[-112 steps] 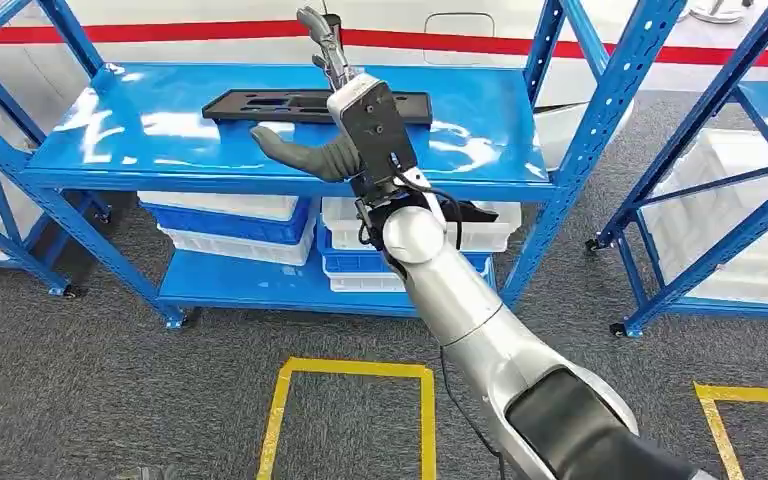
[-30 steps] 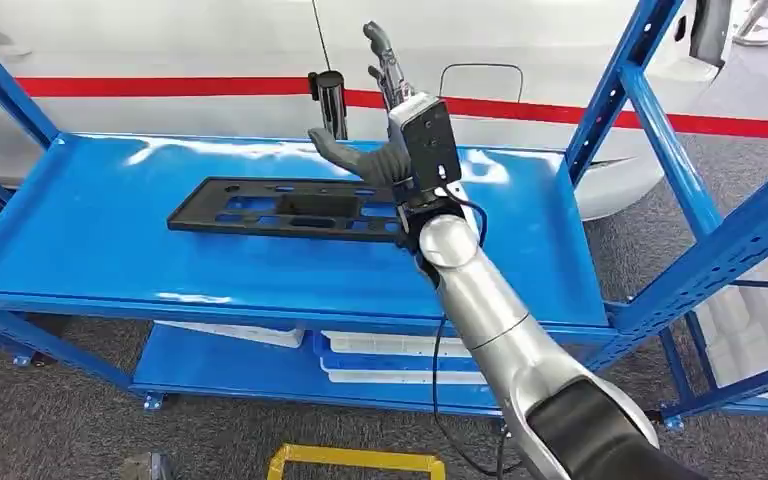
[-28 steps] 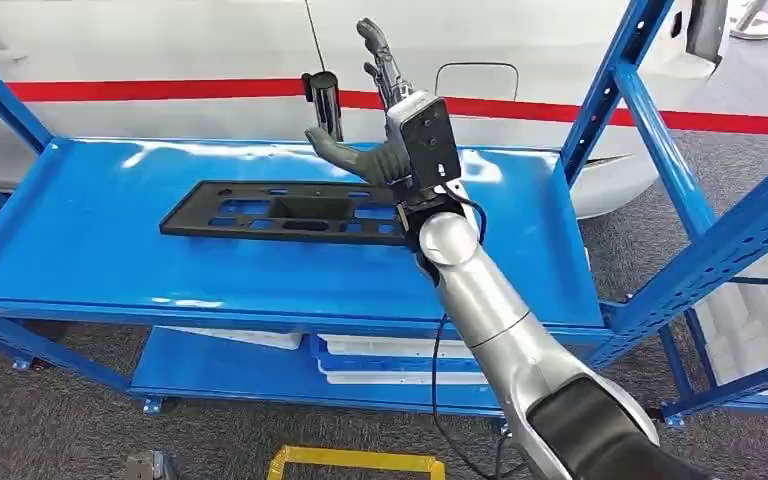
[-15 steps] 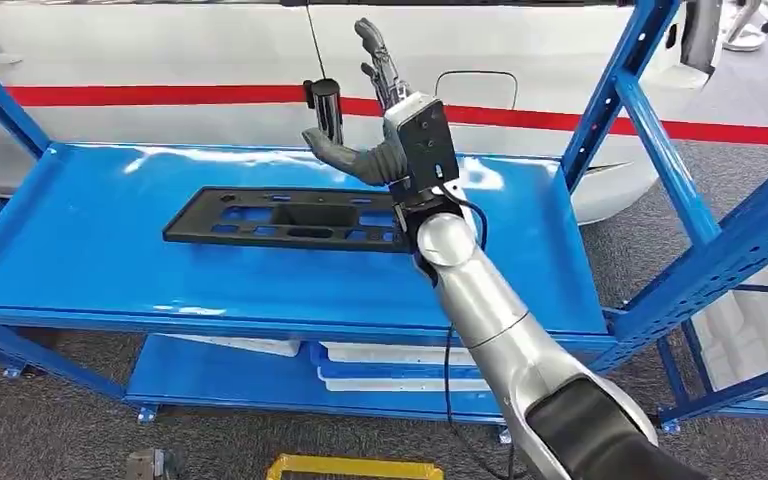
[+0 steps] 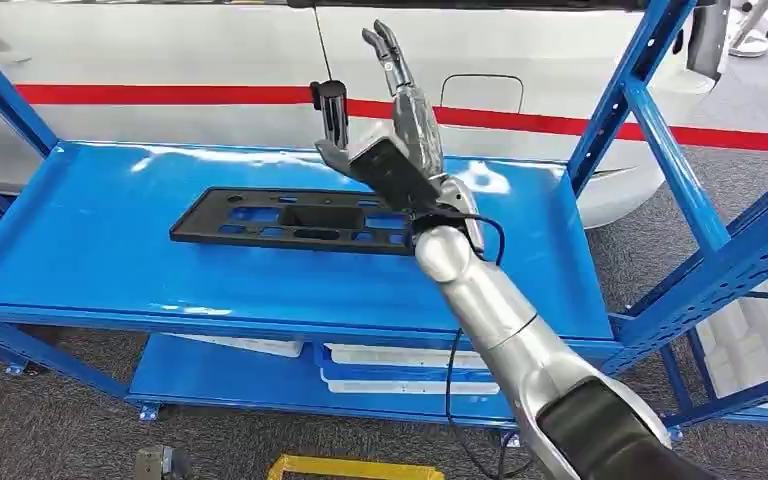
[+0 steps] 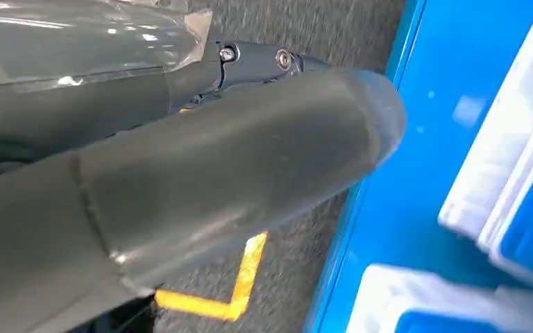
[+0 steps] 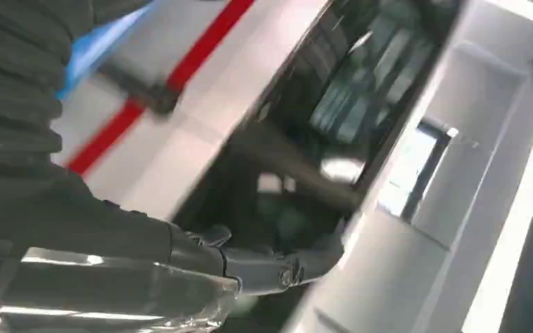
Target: Take the parts from the cabinet and place them on the table.
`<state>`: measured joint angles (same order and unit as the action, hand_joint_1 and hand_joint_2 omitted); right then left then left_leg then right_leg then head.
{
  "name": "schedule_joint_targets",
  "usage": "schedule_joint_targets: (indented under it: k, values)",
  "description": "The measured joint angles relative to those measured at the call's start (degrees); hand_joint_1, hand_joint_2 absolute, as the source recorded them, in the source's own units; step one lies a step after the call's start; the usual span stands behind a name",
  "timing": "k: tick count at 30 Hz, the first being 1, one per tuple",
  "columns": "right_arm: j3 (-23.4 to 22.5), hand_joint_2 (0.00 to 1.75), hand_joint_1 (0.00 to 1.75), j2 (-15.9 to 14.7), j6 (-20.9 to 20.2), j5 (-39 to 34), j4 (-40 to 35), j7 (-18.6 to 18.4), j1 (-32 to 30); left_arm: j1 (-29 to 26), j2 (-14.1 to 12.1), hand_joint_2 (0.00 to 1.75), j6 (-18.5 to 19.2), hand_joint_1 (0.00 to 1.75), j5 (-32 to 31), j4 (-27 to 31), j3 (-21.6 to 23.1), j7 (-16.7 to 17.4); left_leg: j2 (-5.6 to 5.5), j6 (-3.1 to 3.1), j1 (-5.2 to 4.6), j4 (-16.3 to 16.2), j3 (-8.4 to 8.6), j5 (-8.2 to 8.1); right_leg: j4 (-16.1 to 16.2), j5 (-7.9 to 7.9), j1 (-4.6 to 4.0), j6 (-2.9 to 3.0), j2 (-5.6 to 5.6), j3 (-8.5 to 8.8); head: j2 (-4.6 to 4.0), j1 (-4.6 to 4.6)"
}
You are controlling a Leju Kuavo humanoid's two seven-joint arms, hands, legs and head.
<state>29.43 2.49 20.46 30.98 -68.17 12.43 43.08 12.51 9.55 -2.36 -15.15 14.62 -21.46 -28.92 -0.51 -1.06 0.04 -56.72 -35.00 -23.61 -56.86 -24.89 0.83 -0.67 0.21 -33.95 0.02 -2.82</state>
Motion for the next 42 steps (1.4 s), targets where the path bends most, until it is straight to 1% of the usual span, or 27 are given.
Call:
schedule_joint_targets:
  k: [1,2,3,4,5,6,7,8,9,10,11,12,13,14,16,17,18,19,24,26,28,29,33,35,36,40,42]
  values:
    - [2.27,1.75,0.0,-0.26,-1.13,7.12,-1.04,-1.45,-0.92,-0.08,0.0,0.0,0.0,0.0,-0.09,0.0,0.24,0.37,0.04,0.3,0.23,-0.54,-0.07,-0.58,0.34,0.22,0.68,0.34,0.01,0.32,0.0,-0.04]
    - [4.79,1.75,0.0,-0.3,-2.48,12.14,-1.86,-2.45,-2.05,-0.16,0.07,0.0,0.0,0.0,-0.26,0.0,0.57,0.52,0.09,0.76,0.18,-2.45,-0.67,-2.19,0.35,0.16,0.75,0.65,0.02,0.52,0.0,0.07]
    - [7.59,1.75,0.0,-0.26,-3.72,15.88,-2.27,-3.19,-3.07,-0.18,0.13,0.0,-0.02,0.0,-0.35,-0.04,0.83,0.72,0.09,1.24,0.38,-6.11,-2.24,-4.44,0.35,0.07,0.77,0.92,0.02,0.61,0.0,0.07]
    - [10.28,1.75,0.0,-0.02,-4.51,18.14,-2.29,-3.8,-4.28,-0.2,0.13,0.0,-0.04,0.0,-0.33,-0.07,0.98,0.85,0.09,1.64,0.63,-10.68,-4.47,-6.72,0.35,0.04,0.74,0.95,0.02,0.63,0.0,0.07]
    - [12.7,1.75,0.0,0.05,-4.9,19.19,-2.34,-4.17,-5.55,-0.3,0.17,0.0,-0.04,0.0,-0.35,-0.13,1.14,0.87,0.11,1.97,0.79,-15.23,-6.85,-8.58,0.33,-0.01,0.7,1.02,-0.01,0.58,0.0,0.07]
    - [14.95,1.75,0.0,0.11,-5.01,19.65,-2.38,-4.54,-6.6,-0.5,0.22,0.0,-0.04,0.0,-0.35,-0.18,1.29,0.9,0.15,2.19,0.95,-17.94,-8.37,-9.19,0.32,-0.04,0.69,1.04,-0.07,0.56,0.0,0.07]
    - [16.3,1.75,0.0,0.13,-5.01,19.93,-2.38,-4.78,-7.18,-0.67,0.22,0.0,-0.04,0.0,-0.37,-0.22,1.44,0.92,0.26,2.3,1.12,-17.64,-8.42,-8.36,0.31,-0.06,0.7,1.03,-0.12,0.55,0.0,0.07]
    - [17.41,1.75,0.0,0.15,-5.01,20.04,-2.38,-4.89,-7.37,-0.8,0.2,0.0,-0.09,0.0,-0.37,-0.26,1.46,0.94,0.38,2.35,1.29,-14.6,-6.99,-6.29,0.31,-0.08,0.77,1.02,-0.11,0.57,0.0,0.07]
    - [18.11,1.75,0.0,0.2,-5.01,20.13,-2.38,-5.0,-7.36,-0.81,0.2,0.0,-0.13,0.0,-0.37,-0.28,1.49,0.96,0.4,2.32,1.41,-9.78,-4.49,-3.79,0.31,-0.09,0.86,1.0,-0.09,0.62,0.0,0.07]
    - [18.6,1.75,0.0,0.31,-5.01,20.19,-2.38,-5.07,-7.33,-0.78,0.2,0.0,-0.13,0.0,-0.37,-0.28,1.49,0.96,0.44,2.29,1.57,-4.05,-1.33,-1.39,0.31,-0.21,0.94,0.79,-0.06,0.75,0.0,0.09]
    - [19.01,1.75,0.0,0.44,-5.01,20.06,-2.4,-5.15,-7.28,-0.74,0.2,0.0,-0.15,0.0,-0.37,-0.28,1.53,0.96,0.5,2.26,1.64,-0.06,0.82,-0.97,0.3,-0.26,0.71,0.67,-0.02,0.8,0.0,0.07]
    - [19.32,1.75,0.0,0.42,-5.01,19.97,-2.42,-5.18,-7.21,-0.69,0.15,0.0,-0.15,0.0,-0.37,-0.28,1.55,0.96,0.21,1.79,1.26,0.11,0.96,-0.93,0.22,-0.43,0.2,0.23,0.01,0.69,0.0,0.0]
    - [19.69,1.75,0.0,0.42,-5.05,19.99,-2.42,-5.15,-7.2,-0.72,0.22,0.0,-0.15,0.0,-0.37,-0.31,1.55,1.0,0.18,1.76,1.34,0.3,0.96,-0.72,-0.06,-0.72,-0.04,0.31,0.0,0.52,0.0,-0.11]
    - [20.02,1.75,0.0,0.35,-5.45,20.06,-2.42,-5.06,-7.21,-0.74,0.31,0.0,-0.15,0.0,-0.37,-0.41,1.6,1.0,0.12,1.76,1.08,0.25,0.91,-0.74,-0.05,-0.72,-0.44,0.37,0.0,0.76,0.0,-0.15]
    - [21.05,1.75,0.0,0.37,-6.78,20.65,-2.36,-4.56,-7.21,-0.8,0.37,0.0,-0.29,0.0,-0.33,-0.44,1.66,1.0,-0.03,1.42,0.44,0.19,0.88,-0.67,0.13,-0.57,-0.31,0.13,-0.06,0.71,0.0,-0.13]
    - [21.93,1.75,0.0,0.61,-7.45,21.13,-2.21,-4.5,-7.27,-0.82,0.37,0.0,-0.5,0.0,-0.26,-0.46,1.7,1.0,-0.04,1.26,0.16,0.19,0.85,-0.63,0.19,-0.55,-0.12,0.1,-0.1,0.73,0.0,-0.11]
    - [22.71,1.75,0.0,0.99,-7.98,21.59,-2.01,-4.5,-7.33,-0.84,0.37,0.0,-0.66,0.0,-0.24,-0.46,1.73,1.03,-0.03,0.87,0.01,0.18,0.82,-0.73,0.26,-0.47,-0.03,-0.05,-0.1,0.74,0.0,-0.11]
    - [23.49,1.75,0.0,1.44,-8.46,21.79,-1.75,-4.56,-7.44,-0.88,0.37,0.0,-0.9,0.0,-0.24,-0.48,1.75,1.16,-0.03,0.66,-0.04,0.18,0.81,-0.71,0.39,-0.43,0.03,-0.11,-0.1,0.78,0.0,-0.11]
    - [25.87,1.75,0.0,3.43,-11.13,22.66,-0.11,-5.81,-7.45,-1.41,0.9,0.0,-1.84,0.0,-0.46,-0.52,2.19,1.92,-0.03,0.46,-0.05,0.18,0.73,-0.69,0.87,-0.24,0.07,-0.41,-0.1,0.95,0.0,-0.11]
    - [26.72,1.75,0.0,4.28,-11.33,24.19,1.09,-6.85,-7.2,-1.48,1.03,0.0,-2.03,0.0,-0.87,-0.52,2.38,2.31,-0.02,0.39,-0.06,0.18,0.69,-0.67,0.93,-0.19,0.08,-0.55,-0.1,0.95,0.0,-0.11]
    - [26.99,1.75,0.0,5.38,-10.24,25.61,3.53,-7.86,-6.53,-1.49,1.22,0.0,-2.14,0.0,-1.03,-0.52,2.45,2.51,-0.02,0.28,-0.09,0.17,0.68,-0.66,0.94,-0.16,0.11,-0.84,-0.1,0.95,0.0,-0.11]
    - [26.99,1.75,0.0,5.93,-9.59,25.83,4.88,-7.91,-6.08,-1.5,1.25,0.0,-2.27,0.0,-1.07,-0.52,2.49,2.53,-0.02,0.19,-0.1,0.16,0.68,-0.65,0.94,-0.16,0.11,-0.84,-0.1,0.94,0.0,-0.11]
    - [26.88,1.75,0.0,7.37,-8.39,26.51,8.95,-8.17,-4.7,-1.61,1.33,0.0,-2.43,0.0,-1.09,-0.52,2.56,2.56,-0.01,0.17,-0.09,0.16,0.69,-0.63,0.94,-0.13,0.1,-0.88,-0.09,0.93,0.0,-0.11]
    - [26.13,1.75,0.0,8.22,-7.1,27.01,11.77,-10.73,-3.78,-1.64,1.35,0.0,-2.43,0.0,-1.11,-0.52,2.58,2.56,-0.01,0.16,-0.06,0.16,0.71,-0.62,0.93,-0.13,0.1,-0.88,-0.09,0.9,0.0,-0.11]
    - [25.03,1.75,0.0,8.72,-5.69,27.23,14.35,-11.88,-2.94,-1.66,1.38,0.0,-2.41,0.0,-1.16,-0.52,2.6,2.6,-0.02,0.12,-0.05,0.16,0.71,-0.59,0.93,-0.13,0.1,-0.88,-0.1,0.9,0.0,-0.11]
    - [19.44,1.75,0.0,9.82,-0.5,28.3,24.67,-13.42,1.13,-1.82,1.6,0.0,-1.88,0.0,-1.6,-0.52,2.86,3.06,-0.02,0.05,-0.04,0.16,0.72,-0.53,0.91,-0.07,0.09,-0.97,-0.12,0.91,0.0,-0.11]
    - [16.61,1.75,0.0,9.79,1.22,28.93,28.8,-14.74,2.44,-1.82,1.7,0.0,-1.82,0.0,-1.88,-0.52,3.17,3.32,-0.03,0.03,-0.04,0.15,0.72,-0.51,0.91,-0.06,0.08,-0.97,-0.12,0.91,0.0,-0.11]
